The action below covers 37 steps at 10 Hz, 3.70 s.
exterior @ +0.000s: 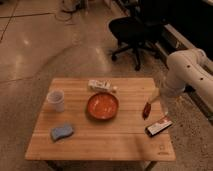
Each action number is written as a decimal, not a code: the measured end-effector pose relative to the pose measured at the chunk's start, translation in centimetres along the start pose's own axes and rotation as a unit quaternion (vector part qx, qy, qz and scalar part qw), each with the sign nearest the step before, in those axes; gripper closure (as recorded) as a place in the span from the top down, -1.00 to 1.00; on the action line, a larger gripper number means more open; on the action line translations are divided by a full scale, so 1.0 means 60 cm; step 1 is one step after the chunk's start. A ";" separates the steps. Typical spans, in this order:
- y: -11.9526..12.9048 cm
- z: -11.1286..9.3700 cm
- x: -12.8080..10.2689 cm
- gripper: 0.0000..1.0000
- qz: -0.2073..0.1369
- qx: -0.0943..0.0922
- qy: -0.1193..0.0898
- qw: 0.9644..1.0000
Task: Place the pepper on the white sponge
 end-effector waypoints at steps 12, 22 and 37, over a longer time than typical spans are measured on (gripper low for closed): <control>-0.030 0.016 0.052 0.60 -0.001 0.003 0.025 1.000; -0.057 0.195 0.182 0.60 -0.009 -0.020 0.014 1.000; -0.020 0.341 0.185 -0.33 0.027 -0.009 -0.097 0.995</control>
